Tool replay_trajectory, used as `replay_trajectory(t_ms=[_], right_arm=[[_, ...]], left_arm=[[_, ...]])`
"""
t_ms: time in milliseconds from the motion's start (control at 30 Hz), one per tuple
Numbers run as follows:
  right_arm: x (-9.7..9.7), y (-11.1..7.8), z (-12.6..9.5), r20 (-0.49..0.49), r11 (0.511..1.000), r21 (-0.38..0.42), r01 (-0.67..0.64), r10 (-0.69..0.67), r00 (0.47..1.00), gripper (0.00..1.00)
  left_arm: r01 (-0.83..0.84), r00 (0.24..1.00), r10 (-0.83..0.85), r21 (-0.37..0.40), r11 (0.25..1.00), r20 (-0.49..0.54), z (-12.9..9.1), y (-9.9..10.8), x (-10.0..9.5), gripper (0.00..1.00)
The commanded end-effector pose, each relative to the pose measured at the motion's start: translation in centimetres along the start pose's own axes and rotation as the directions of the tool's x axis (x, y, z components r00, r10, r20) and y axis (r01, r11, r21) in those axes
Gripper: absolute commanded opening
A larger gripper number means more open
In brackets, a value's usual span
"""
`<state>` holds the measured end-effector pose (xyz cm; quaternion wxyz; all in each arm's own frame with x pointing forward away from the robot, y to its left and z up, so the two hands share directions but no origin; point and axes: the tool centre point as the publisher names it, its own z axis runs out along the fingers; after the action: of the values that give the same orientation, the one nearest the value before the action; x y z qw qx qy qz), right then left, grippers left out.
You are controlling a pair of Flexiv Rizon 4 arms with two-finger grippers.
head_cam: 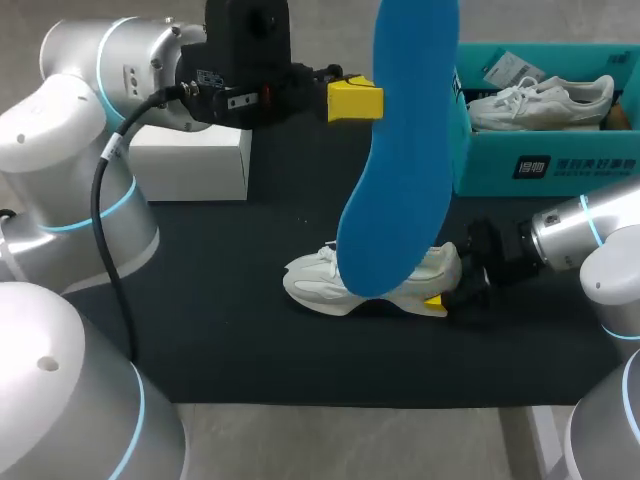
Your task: Take the shoe out of the shoebox, open the shoe tongue, remove and reinsert the insole, then place the shoe into the shoebox
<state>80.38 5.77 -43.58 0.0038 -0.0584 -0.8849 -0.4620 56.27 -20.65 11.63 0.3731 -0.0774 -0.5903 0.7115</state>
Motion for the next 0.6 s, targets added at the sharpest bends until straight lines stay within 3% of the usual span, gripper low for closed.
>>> replay_trajectory(t_ms=[33,600], right_arm=[[0.04,-0.22,0.39,0.002,1.0,0.003,-0.001,0.001,1.0,0.0],[0.04,-0.22,0.39,0.002,1.0,0.003,-0.001,0.001,1.0,0.0]], left_arm=[[-0.012,1.0,0.013,0.031,0.999,-0.026,0.24,0.18,-0.56,0.0],[0.011,1.0,-0.011,0.03,0.999,-0.008,0.3,0.33,-0.83,0.0]])
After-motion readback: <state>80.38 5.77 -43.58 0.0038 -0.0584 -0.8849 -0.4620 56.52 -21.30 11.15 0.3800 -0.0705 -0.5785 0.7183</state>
